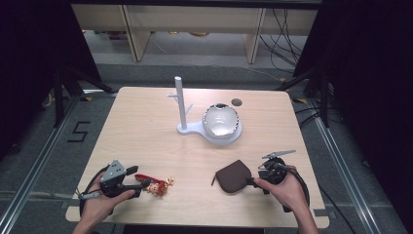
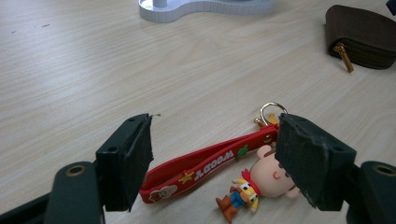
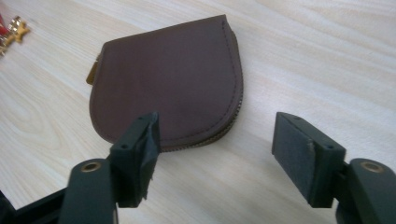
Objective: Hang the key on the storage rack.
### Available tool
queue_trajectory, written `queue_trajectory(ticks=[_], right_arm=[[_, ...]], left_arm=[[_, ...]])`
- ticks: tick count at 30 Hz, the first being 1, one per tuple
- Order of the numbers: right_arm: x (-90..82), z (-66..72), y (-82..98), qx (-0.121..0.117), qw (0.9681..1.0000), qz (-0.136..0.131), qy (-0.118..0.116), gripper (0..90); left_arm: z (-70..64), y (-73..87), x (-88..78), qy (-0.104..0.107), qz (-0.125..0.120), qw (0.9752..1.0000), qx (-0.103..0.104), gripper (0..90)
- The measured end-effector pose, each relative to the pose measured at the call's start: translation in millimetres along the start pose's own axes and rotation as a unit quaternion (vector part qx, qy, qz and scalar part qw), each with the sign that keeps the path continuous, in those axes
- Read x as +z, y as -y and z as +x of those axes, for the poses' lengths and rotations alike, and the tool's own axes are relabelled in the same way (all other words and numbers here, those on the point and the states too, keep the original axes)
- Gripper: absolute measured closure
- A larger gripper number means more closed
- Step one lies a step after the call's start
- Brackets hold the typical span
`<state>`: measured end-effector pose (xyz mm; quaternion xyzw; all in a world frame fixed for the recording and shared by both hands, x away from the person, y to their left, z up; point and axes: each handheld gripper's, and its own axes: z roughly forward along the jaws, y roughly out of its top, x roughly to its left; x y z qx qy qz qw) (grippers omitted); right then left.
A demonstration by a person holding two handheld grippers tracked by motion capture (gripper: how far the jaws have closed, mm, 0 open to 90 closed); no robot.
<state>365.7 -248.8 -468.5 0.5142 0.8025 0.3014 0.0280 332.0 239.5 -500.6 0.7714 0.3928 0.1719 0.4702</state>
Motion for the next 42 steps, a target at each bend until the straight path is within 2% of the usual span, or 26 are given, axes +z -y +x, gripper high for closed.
queue_trajectory(ticks=[1, 2, 3, 4, 5, 9, 10, 11, 12, 14, 15, 19, 20, 23, 25, 27, 28, 30, 32, 33, 35, 37, 38, 39, 41, 42], right_arm=[[-0.3, -1.2, -2.5, -0.012, 0.9999, 0.008, 0.004, 36.4], [-0.3, -1.2, -2.5, -0.012, 0.9999, 0.008, 0.004, 36.4], [-1.2, 0.5, -5.7, 0.003, 0.9997, 0.025, 0.001, 37.3], [-1.4, -2.6, -8.7, -0.017, 0.9995, 0.026, 0.003, 39.4], [-0.9, -4.7, -14.0, -0.022, 0.9993, 0.030, 0.007, 41.1], [1.1, -4.7, -21.4, -0.011, 0.9988, 0.049, 0.004, 40.1], [2.3, -3.7, -23.6, 0.002, 0.9982, 0.059, 0.006, 38.8], [2.4, -0.9, -25.1, 0.015, 0.9977, 0.066, -0.009, 37.8], [4.0, -1.0, -27.0, 0.005, 0.9978, 0.065, -0.007, 37.0], [5.5, 0.7, -32.4, 0.019, 0.9966, 0.080, 0.000, 35.7], [6.3, -4.2, -35.0, -0.005, 0.9971, 0.075, -0.006, 35.7], [7.6, -5.0, -42.4, -0.009, 0.9961, 0.087, -0.008, 36.1], [9.9, -5.4, -47.1, -0.011, 0.9945, 0.103, -0.014, 37.2], [14.6, -6.3, -54.0, -0.015, 0.9926, 0.119, -0.016, 37.9], [16.3, -5.8, -56.7, -0.012, 0.9921, 0.125, -0.010, 38.1], [20.7, -6.8, -62.2, -0.015, 0.9914, 0.129, -0.016, 38.1], [24.6, -7.4, -65.8, -0.015, 0.9900, 0.139, -0.021, 38.0], [26.7, -7.7, -66.9, -0.021, 0.9902, 0.137, -0.019, 38.1], [31.8, -7.2, -70.0, -0.020, 0.9885, 0.148, -0.023, 38.1], [35.6, -6.5, -72.5, -0.014, 0.9864, 0.162, -0.023, 38.0], [38.6, -8.1, -72.4, -0.022, 0.9872, 0.156, -0.024, 38.0], [43.2, -7.8, -75.0, -0.015, 0.9843, 0.174, -0.024, 38.0], [43.2, -7.8, -75.0, -0.015, 0.9843, 0.174, -0.024, 37.8], [46.8, -8.3, -77.4, -0.018, 0.9822, 0.184, -0.035, 37.3], [49.0, -7.3, -77.6, -0.015, 0.9831, 0.180, -0.029, 37.2], [48.4, -6.9, -78.9, -0.012, 0.9815, 0.188, -0.031, 37.2]], left_arm=[[0.0, 0.0, 0.0, 0.000, 0.000, 1.0000, 0.000, 27.0], [1.4, -0.6, 1.5, 0.005, -0.004, 1.0000, -0.001, 27.0], [1.6, -1.6, 2.2, 0.001, -0.002, 1.0000, -0.001, 27.1], [2.3, -2.6, 3.9, 0.002, -0.002, 1.0000, -0.001, 27.2], [2.3, -4.1, 5.0, 0.002, -0.001, 1.0000, -0.002, 27.6], [-0.5, -9.4, 7.7, 0.006, 0.000, 1.0000, 0.002, 27.7], [-0.3, -10.2, 8.1, 0.009, 0.001, 0.9999, 0.008, 27.7], [-1.3, -10.6, 8.4, 0.008, 0.002, 1.0000, 0.005, 27.8], [-1.7, -11.1, 8.7, 0.009, 0.002, 0.9999, 0.005, 27.9], [-1.7, -12.2, 8.3, 0.011, 0.002, 0.9999, 0.006, 27.9], [-1.7, -12.2, 8.3, 0.011, 0.002, 0.9999, 0.006, 27.9], [0.3, -13.0, 7.1, 0.013, -0.001, 0.9999, 0.007, 27.9], [0.8, -12.7, 7.1, 0.012, -0.002, 0.9999, 0.006, 28.1], [0.6, -12.1, 7.3, 0.012, -0.002, 0.9999, 0.003, 28.3], [-0.6, -11.3, 7.7, 0.012, 0.000, 0.9999, 0.002, 28.4], [-0.7, -10.9, 9.0, 0.016, 0.001, 0.9999, 0.003, 28.6], [-0.8, -11.2, 8.4, 0.009, 0.010, 0.9999, 0.004, 28.8], [-0.3, -11.5, 8.5, 0.011, 0.011, 0.9999, 0.006, 28.9], [-0.3, -12.0, 8.5, 0.011, 0.010, 0.9999, 0.006, 29.1], [-0.5, -12.0, 8.6, 0.011, 0.010, 0.9999, 0.007, 29.2], [-1.6, -11.2, 10.1, 0.016, 0.005, 0.9999, 0.002, 29.2], [-2.1, -10.4, 10.7, 0.017, 0.006, 0.9998, 0.004, 29.2], [-2.5, -10.0, 10.8, 0.015, 0.009, 0.9998, 0.005, 29.2], [-2.6, -9.5, 11.2, 0.015, 0.010, 0.9998, 0.006, 29.2], [-2.4, -8.6, 11.5, 0.019, 0.010, 0.9997, 0.007, 29.3], [-2.6, -8.3, 11.4, 0.018, 0.010, 0.9998, 0.006, 29.3]])
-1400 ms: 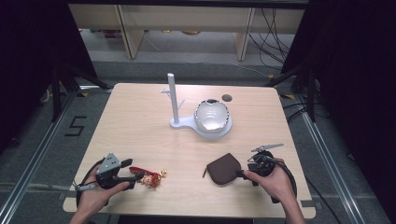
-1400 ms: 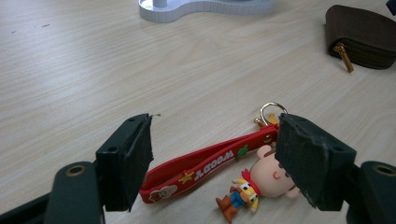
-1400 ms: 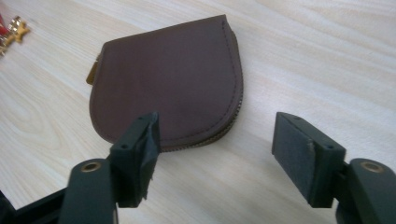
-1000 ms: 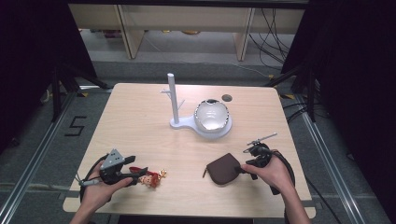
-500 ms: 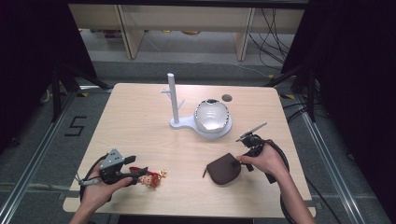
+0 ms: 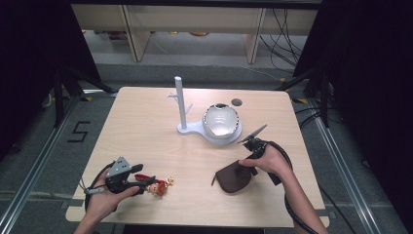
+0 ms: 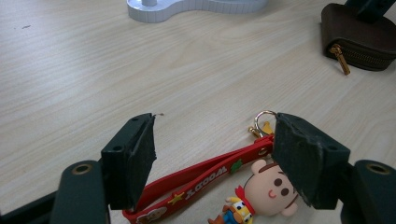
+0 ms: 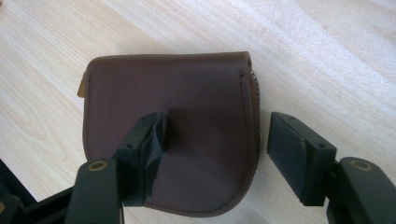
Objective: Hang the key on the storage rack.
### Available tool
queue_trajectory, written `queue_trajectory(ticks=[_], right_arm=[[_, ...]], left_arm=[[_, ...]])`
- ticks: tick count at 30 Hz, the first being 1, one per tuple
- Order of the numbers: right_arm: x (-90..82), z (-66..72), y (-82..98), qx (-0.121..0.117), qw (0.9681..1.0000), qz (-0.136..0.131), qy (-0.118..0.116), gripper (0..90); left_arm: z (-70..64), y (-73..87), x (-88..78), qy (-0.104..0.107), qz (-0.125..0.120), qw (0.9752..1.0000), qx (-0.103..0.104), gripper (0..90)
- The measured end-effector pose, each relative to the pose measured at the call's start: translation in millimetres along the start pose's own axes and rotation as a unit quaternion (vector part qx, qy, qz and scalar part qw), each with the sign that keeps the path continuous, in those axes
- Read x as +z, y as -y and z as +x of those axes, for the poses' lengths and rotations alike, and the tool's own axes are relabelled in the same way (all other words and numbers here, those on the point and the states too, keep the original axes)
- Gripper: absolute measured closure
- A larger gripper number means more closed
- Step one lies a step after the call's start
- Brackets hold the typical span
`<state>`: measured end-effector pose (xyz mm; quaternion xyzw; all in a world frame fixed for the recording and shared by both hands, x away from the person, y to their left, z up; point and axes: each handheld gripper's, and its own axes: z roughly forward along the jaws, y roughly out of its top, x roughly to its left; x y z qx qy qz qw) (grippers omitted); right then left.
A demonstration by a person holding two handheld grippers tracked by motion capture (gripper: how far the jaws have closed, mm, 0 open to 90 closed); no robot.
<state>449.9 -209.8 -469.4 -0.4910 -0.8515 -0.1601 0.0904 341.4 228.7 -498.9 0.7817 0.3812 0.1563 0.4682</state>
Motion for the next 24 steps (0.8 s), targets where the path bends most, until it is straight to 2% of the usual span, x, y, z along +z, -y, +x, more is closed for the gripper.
queue_trajectory(ticks=[2, 4, 7, 9, 11, 12, 14, 15, 16, 17, 18, 20, 21, 22, 23, 24], right_arm=[[0.5, -2.1, -0.3, -0.001, 0.9999, 0.001, -0.011, 37.2], [2.0, -3.1, 0.5, -0.001, 1.0000, -0.005, -0.007, 38.4], [2.1, -6.5, 0.8, 0.007, 0.9997, 0.004, -0.025, 43.8], [2.8, -8.5, 1.3, 0.008, 0.9994, 0.001, -0.033, 45.6], [2.3, -8.6, 0.3, 0.003, 0.9995, 0.008, -0.032, 47.3], [2.6, -6.3, -0.1, 0.001, 0.9994, 0.000, -0.035, 49.8], [0.3, -4.3, -2.0, -0.008, 0.9996, 0.013, -0.023, 53.0], [1.0, -4.3, -2.1, -0.013, 0.9998, 0.008, -0.013, 54.7], [-0.7, -2.6, -3.3, -0.006, 0.9996, 0.018, -0.022, 57.9], [-1.9, -4.7, -3.3, -0.017, 0.9996, 0.016, -0.014, 60.4], [-4.7, -3.4, -3.1, -0.008, 0.9999, 0.012, -0.009, 65.6], [-5.7, -3.0, -2.7, -0.008, 0.9999, 0.009, -0.007, 67.4], [-6.8, -3.5, -2.1, -0.019, 0.9998, 0.005, 0.003, 68.9], [-7.6, -1.5, -1.3, -0.012, 0.9999, 0.001, 0.001, 70.6], [-8.0, -4.5, -1.8, -0.043, 0.9990, -0.010, -0.003, 72.0], [-12.1, -1.3, -1.1, -0.021, 0.9998, 0.002, -0.008, 73.5]], left_arm=[[-0.1, 0.6, 0.6, 0.000, -0.006, 1.0000, -0.003, 29.3], [0.1, 0.5, -0.1, -0.003, -0.001, 1.0000, -0.001, 29.3], [0.5, 1.0, -0.1, -0.002, 0.000, 1.0000, 0.000, 29.4], [0.7, 1.3, -0.4, -0.003, 0.001, 1.0000, 0.002, 29.5], [0.8, 1.7, -0.6, -0.004, 0.000, 1.0000, 0.002, 29.5], [0.3, 1.9, -1.1, -0.008, 0.002, 1.0000, 0.000, 29.5], [0.5, 2.9, -0.9, -0.007, -0.002, 1.0000, 0.000, 29.6], [1.2, 3.5, -0.6, -0.004, -0.002, 1.0000, 0.001, 29.7], [1.2, 4.0, -0.6, -0.004, -0.001, 1.0000, 0.000, 29.7], [1.3, 4.4, -0.6, -0.004, 0.000, 1.0000, 0.000, 29.7], [1.4, 4.9, -0.8, -0.005, 0.000, 1.0000, -0.001, 29.8], [1.2, 5.0, -0.8, -0.006, -0.002, 1.0000, -0.004, 29.9], [1.8, 4.7, -1.0, -0.005, -0.002, 1.0000, -0.001, 29.9], [2.1, 4.4, -1.2, -0.006, -0.002, 1.0000, -0.001, 29.9], [1.9, 4.2, -1.8, -0.010, 0.000, 0.9999, -0.003, 30.0], [2.6, 3.6, -2.2, -0.011, 0.002, 0.9999, 0.002, 30.1]])
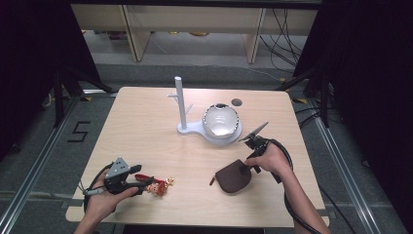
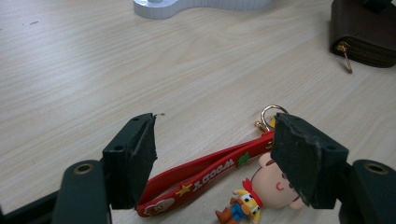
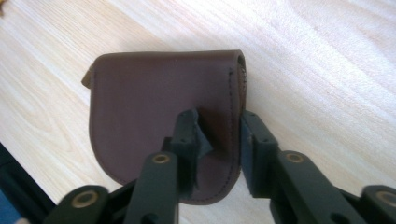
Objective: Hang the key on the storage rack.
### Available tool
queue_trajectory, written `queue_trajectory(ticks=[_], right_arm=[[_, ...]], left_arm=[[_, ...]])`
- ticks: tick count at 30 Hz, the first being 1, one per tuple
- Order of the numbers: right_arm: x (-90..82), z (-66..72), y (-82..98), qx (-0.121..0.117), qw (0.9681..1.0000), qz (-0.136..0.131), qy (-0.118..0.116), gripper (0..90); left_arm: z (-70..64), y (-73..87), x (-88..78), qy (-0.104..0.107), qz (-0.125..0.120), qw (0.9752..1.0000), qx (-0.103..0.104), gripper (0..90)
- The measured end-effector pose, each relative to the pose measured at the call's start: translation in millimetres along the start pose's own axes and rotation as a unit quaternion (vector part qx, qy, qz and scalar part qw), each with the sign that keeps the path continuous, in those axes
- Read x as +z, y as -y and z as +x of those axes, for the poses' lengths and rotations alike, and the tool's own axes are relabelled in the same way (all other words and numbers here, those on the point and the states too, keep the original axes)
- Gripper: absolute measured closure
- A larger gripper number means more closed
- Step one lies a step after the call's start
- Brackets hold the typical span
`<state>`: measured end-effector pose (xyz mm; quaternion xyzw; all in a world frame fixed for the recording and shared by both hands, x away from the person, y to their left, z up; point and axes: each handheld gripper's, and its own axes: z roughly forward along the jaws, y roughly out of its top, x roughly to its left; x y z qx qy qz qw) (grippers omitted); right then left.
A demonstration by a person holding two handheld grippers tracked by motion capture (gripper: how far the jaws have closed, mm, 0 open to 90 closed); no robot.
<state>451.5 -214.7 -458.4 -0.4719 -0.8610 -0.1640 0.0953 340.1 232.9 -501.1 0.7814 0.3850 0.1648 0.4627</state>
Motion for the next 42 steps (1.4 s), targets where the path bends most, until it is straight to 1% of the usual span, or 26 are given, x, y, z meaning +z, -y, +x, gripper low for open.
queue_trajectory(ticks=[2, 5, 7, 10, 11, 12, 13, 16, 18, 19, 21, 22, 23, 25, 27, 28, 31, 32, 33, 34, 35, 36, 38, 39, 40, 42], right_arm=[[-7.7, 3.1, 2.2, 0.003, 0.9998, -0.018, 0.000, 76.9], [-14.4, 8.1, 4.2, 0.000, 0.9998, -0.021, 0.004, 78.2], [-22.7, 13.6, 7.9, -0.016, 0.9992, -0.037, 0.002, 79.9], [-28.9, 18.1, 10.3, -0.017, 0.9987, -0.049, 0.005, 81.6], [-35.9, 23.4, 12.5, -0.021, 0.9977, -0.063, 0.014, 82.6], [-35.9, 23.4, 12.5, -0.021, 0.9977, -0.063, 0.014, 82.6], [-39.0, 25.2, 13.5, -0.024, 0.9968, -0.074, 0.019, 83.2], [-50.1, 29.3, 16.8, -0.028, 0.9948, -0.087, 0.045, 84.1], [-55.4, 29.8, 18.2, -0.036, 0.9933, -0.094, 0.057, 84.3], [-58.2, 29.7, 19.1, -0.040, 0.9918, -0.102, 0.065, 84.4], [-63.7, 30.8, 21.5, -0.031, 0.9912, -0.106, 0.073, 84.6], [-65.3, 30.3, 22.3, -0.033, 0.9908, -0.108, 0.075, 84.7], [-67.1, 31.9, 22.8, -0.025, 0.9909, -0.113, 0.068, 84.8], [-68.8, 31.4, 23.6, -0.025, 0.9912, -0.111, 0.068, 84.8], [-71.0, 30.1, 24.3, -0.026, 0.9899, -0.119, 0.071, 84.9], [-72.0, 30.1, 24.3, -0.013, 0.9898, -0.118, 0.078, 84.9], [-78.1, 28.1, 24.9, -0.007, 0.9886, -0.126, 0.082, 84.9], [-78.1, 28.1, 24.9, -0.007, 0.9886, -0.126, 0.082, 84.9], [-79.0, 27.0, 25.0, -0.013, 0.9876, -0.131, 0.085, 84.9], [-80.3, 30.1, 25.4, 0.007, 0.9881, -0.130, 0.082, 84.9], [-82.6, 28.7, 24.9, -0.002, 0.9870, -0.136, 0.086, 84.9], [-82.6, 28.7, 24.9, -0.002, 0.9870, -0.136, 0.086, 84.9], [-85.6, 30.5, 24.7, 0.005, 0.9865, -0.138, 0.087, 84.9], [-85.2, 31.5, 24.8, 0.009, 0.9847, -0.148, 0.091, 84.9], [-87.0, 28.8, 24.6, -0.012, 0.9838, -0.152, 0.094, 84.9], [-87.7, 28.9, 24.7, -0.011, 0.9835, -0.154, 0.094, 84.9]], left_arm=[[-0.3, -0.3, -0.3, -0.001, -0.002, 1.0000, -0.004, 30.1], [0.2, -0.1, -0.6, 0.001, -0.005, 1.0000, -0.006, 30.1], [0.8, 0.2, -0.6, 0.001, -0.006, 1.0000, -0.006, 30.0], [0.3, 0.4, -1.6, -0.004, -0.005, 0.9999, -0.008, 30.0], [0.3, 0.1, -2.0, -0.004, -0.005, 1.0000, -0.007, 30.0], [0.3, 0.1, -2.0, -0.004, -0.005, 1.0000, -0.007, 30.0], [0.4, 0.0, -2.2, -0.004, -0.006, 1.0000, -0.006, 30.0], [1.1, -0.3, -1.9, -0.004, -0.008, 1.0000, -0.004, 30.1], [0.7, -0.5, -1.4, -0.004, -0.011, 0.9999, -0.007, 30.1], [0.5, -0.6, -1.3, -0.004, -0.012, 0.9999, -0.008, 30.1], [0.1, -0.6, -0.7, -0.004, -0.015, 0.9998, -0.009, 30.1], [0.0, -0.7, -0.8, -0.006, -0.013, 0.9999, -0.009, 30.2], [-0.4, -0.6, -0.2, -0.005, -0.015, 0.9998, -0.011, 30.1], [-0.2, -0.2, 0.4, -0.004, -0.015, 0.9998, -0.011, 30.2], [-0.4, 0.1, 1.3, -0.001, -0.016, 0.9998, -0.012, 30.2], [-0.6, 0.0, 1.3, -0.003, -0.015, 0.9998, -0.012, 30.2], [-0.1, -0.2, 2.3, -0.004, -0.019, 0.9997, -0.015, 30.2], [-0.1, -0.2, 2.3, -0.004, -0.019, 0.9997, -0.015, 30.2], [0.3, -0.6, 2.1, -0.004, -0.020, 0.9997, -0.015, 30.2], [0.7, -1.0, 2.5, -0.001, -0.026, 0.9995, -0.016, 30.2], [1.1, -1.3, 2.2, -0.001, -0.025, 0.9996, -0.015, 30.2], [0.5, -1.4, 2.5, -0.001, -0.029, 0.9994, -0.018, 30.2], [1.0, -1.7, 1.9, -0.002, -0.028, 0.9995, -0.016, 30.2], [1.1, -1.6, 1.7, -0.002, -0.029, 0.9995, -0.015, 30.2], [1.1, -1.5, 1.4, -0.003, -0.029, 0.9995, -0.015, 30.2], [0.8, -1.4, 0.3, -0.008, -0.026, 0.9995, -0.015, 30.2]])
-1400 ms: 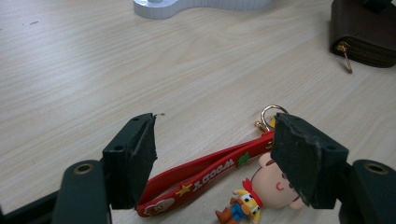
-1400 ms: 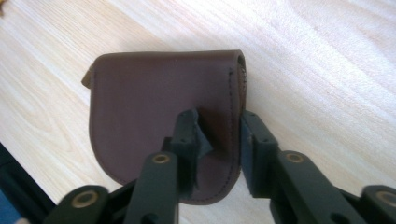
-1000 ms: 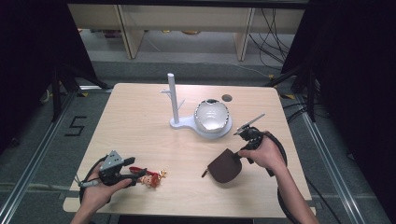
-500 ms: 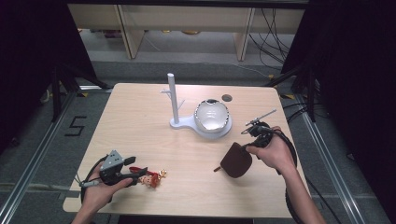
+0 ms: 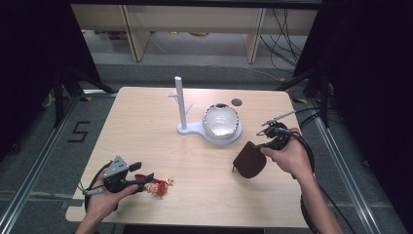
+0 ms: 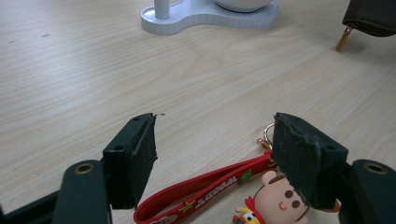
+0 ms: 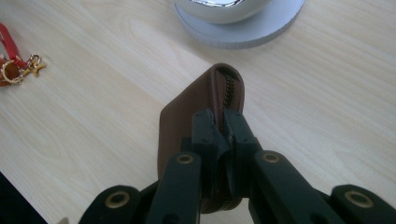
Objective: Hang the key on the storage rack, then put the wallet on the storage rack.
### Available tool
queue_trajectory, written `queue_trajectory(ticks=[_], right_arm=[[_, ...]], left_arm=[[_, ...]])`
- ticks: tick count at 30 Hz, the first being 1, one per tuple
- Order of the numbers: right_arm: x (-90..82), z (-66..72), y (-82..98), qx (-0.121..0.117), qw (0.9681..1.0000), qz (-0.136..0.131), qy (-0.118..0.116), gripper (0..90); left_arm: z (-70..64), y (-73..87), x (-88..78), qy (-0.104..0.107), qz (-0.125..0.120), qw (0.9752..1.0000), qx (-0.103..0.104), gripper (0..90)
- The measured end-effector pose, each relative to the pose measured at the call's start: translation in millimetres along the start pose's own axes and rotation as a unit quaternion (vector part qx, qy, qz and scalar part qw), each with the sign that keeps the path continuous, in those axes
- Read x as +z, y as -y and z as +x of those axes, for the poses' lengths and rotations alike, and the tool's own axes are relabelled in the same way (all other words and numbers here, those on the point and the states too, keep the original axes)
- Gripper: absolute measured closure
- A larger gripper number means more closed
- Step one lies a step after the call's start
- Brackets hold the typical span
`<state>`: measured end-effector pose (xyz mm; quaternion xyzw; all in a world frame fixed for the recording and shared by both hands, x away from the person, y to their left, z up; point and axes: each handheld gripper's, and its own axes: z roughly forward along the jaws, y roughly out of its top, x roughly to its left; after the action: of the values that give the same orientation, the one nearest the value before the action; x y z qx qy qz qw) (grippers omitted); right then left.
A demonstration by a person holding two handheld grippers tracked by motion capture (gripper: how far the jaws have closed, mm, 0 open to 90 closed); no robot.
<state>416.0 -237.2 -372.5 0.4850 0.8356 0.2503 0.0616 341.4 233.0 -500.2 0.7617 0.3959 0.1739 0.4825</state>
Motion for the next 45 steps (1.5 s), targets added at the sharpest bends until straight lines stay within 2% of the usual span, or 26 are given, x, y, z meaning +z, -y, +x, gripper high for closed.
queue_trajectory(ticks=[3, 8, 9, 13, 14, 18, 20, 25, 26, 27, 28, 30, 31, 32, 33, 35, 36, 41, 42, 44, 45], right_arm=[[-1.3, 0.8, -0.4, -0.006, 0.9999, -0.010, 0.002, 84.9], [-5.7, 4.2, -1.5, 0.005, 0.9999, -0.016, 0.002, 84.9], [-7.4, 1.5, -2.5, -0.010, 0.9998, -0.019, -0.001, 84.9], [-14.1, 2.0, -4.6, -0.019, 0.9994, -0.029, 0.003, 84.9], [-14.4, 2.1, -4.8, -0.020, 0.9992, -0.034, 0.006, 84.9], [-15.4, 1.7, -6.7, -0.024, 0.9993, -0.028, 0.008, 84.9], [-15.3, 2.9, -7.5, -0.019, 0.9995, -0.025, 0.008, 84.9], [-14.9, -2.8, -10.2, -0.035, 0.9989, -0.027, 0.012, 84.9], [-16.4, -2.1, -11.0, -0.028, 0.9993, -0.022, 0.015, 84.9], [-17.0, -3.5, -13.3, -0.039, 0.9987, -0.028, 0.020, 84.8], [-17.0, -3.5, -13.3, -0.039, 0.9987, -0.028, 0.020, 84.8], [-17.0, -1.5, -16.0, -0.035, 0.9990, -0.016, 0.022, 84.8], [-14.8, -2.1, -20.9, -0.050, 0.9985, 0.005, 0.023, 84.8], [-14.8, -2.1, -20.9, -0.050, 0.9985, 0.005, 0.023, 84.8], [-13.3, -0.6, -26.3, -0.056, 0.9977, 0.025, 0.029, 84.8], [-12.1, -0.9, -28.7, -0.061, 0.9973, 0.027, 0.032, 84.8], [-10.7, -0.7, -34.4, -0.066, 0.9966, 0.037, 0.032, 84.8], [-8.6, 1.5, -42.3, -0.066, 0.9963, 0.043, 0.034, 84.8], [-7.9, 1.3, -45.0, -0.073, 0.9960, 0.041, 0.031, 84.8], [-9.3, 2.5, -45.3, -0.066, 0.9964, 0.042, 0.033, 84.8], [-9.1, 1.4, -46.2, -0.072, 0.9961, 0.039, 0.034, 84.8]], left_arm=[[0.8, 0.3, 0.1, 0.003, -0.007, 1.0000, -0.002, 30.2], [0.4, -0.7, -1.5, -0.002, -0.007, 1.0000, -0.002, 30.2], [1.1, -0.6, -0.9, 0.003, -0.012, 0.9999, -0.001, 30.2], [0.3, 0.0, -1.5, 0.003, -0.011, 0.9999, -0.002, 30.2], [-0.1, 0.0, -2.5, -0.003, -0.010, 0.9999, -0.005, 30.2], [0.9, 0.8, -2.7, -0.006, -0.009, 0.9999, -0.003, 30.2], [1.8, 1.7, -1.8, -0.003, -0.011, 0.9999, -0.004, 30.2], [0.8, 0.2, -0.5, -0.006, -0.010, 0.9999, -0.005, 30.2], [0.7, -0.1, -0.2, -0.006, -0.010, 0.9999, -0.006, 30.2], [1.1, -0.2, 0.8, -0.003, -0.012, 0.9999, -0.006, 30.2], [1.1, -0.1, 1.1, -0.002, -0.012, 0.9999, -0.006, 30.2], [0.6, 0.0, 0.8, 0.001, -0.011, 0.9999, -0.005, 30.2], [-0.3, -0.3, 0.3, 0.001, -0.015, 0.9999, -0.006, 30.1], [-0.3, -0.3, 0.3, 0.001, -0.015, 0.9999, -0.006, 30.2], [-1.6, -0.6, -0.6, 0.004, -0.015, 0.9999, -0.003, 30.1], [-1.7, -0.6, -1.0, 0.005, -0.015, 0.9999, -0.001, 30.1], [-2.0, -0.7, -1.8, 0.000, -0.013, 0.9999, -0.001, 30.2], [-0.1, -0.3, -1.9, 0.000, -0.018, 0.9998, -0.007, 30.1], [0.4, -0.3, -2.5, -0.003, -0.014, 0.9999, -0.006, 30.1], [1.1, -0.3, -2.7, -0.005, -0.012, 0.9999, -0.005, 30.2], [1.5, -0.2, -2.8, -0.005, -0.012, 0.9999, -0.005, 30.1]])
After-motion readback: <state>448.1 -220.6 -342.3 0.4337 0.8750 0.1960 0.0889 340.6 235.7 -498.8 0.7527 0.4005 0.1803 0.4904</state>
